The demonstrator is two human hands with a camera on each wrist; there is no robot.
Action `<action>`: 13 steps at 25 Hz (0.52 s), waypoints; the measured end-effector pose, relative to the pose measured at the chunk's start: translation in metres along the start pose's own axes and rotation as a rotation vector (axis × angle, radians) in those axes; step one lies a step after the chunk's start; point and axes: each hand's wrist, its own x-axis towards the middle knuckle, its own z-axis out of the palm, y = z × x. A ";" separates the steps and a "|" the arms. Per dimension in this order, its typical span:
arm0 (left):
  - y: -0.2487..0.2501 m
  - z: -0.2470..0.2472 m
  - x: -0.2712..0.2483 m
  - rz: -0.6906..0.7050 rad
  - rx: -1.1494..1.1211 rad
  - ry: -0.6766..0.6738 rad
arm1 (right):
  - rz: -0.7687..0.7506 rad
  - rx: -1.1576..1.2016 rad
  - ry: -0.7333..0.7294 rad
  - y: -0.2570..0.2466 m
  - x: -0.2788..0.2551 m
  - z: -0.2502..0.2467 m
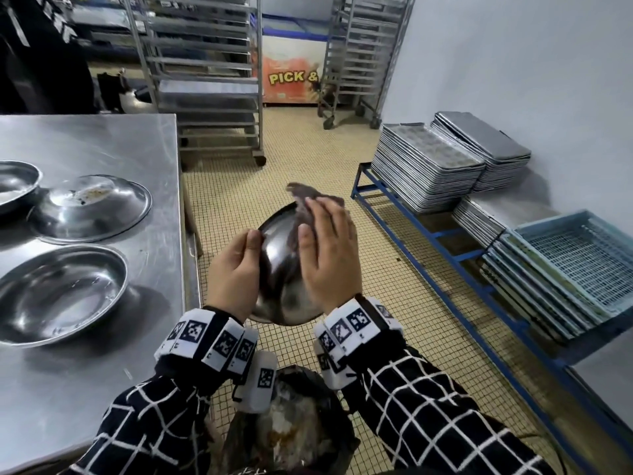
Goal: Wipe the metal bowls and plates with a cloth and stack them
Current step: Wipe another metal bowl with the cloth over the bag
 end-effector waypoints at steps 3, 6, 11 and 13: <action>-0.009 -0.009 0.006 0.012 0.023 0.018 | 0.352 0.271 -0.001 0.016 -0.006 -0.001; -0.007 -0.007 0.003 0.042 0.077 0.013 | 0.209 0.275 0.043 0.005 -0.028 0.001; -0.001 -0.004 0.001 0.086 0.135 0.039 | -0.004 -0.014 0.001 -0.019 -0.026 0.005; -0.001 -0.008 0.003 0.096 0.172 0.043 | 0.209 0.133 0.009 -0.007 -0.024 0.001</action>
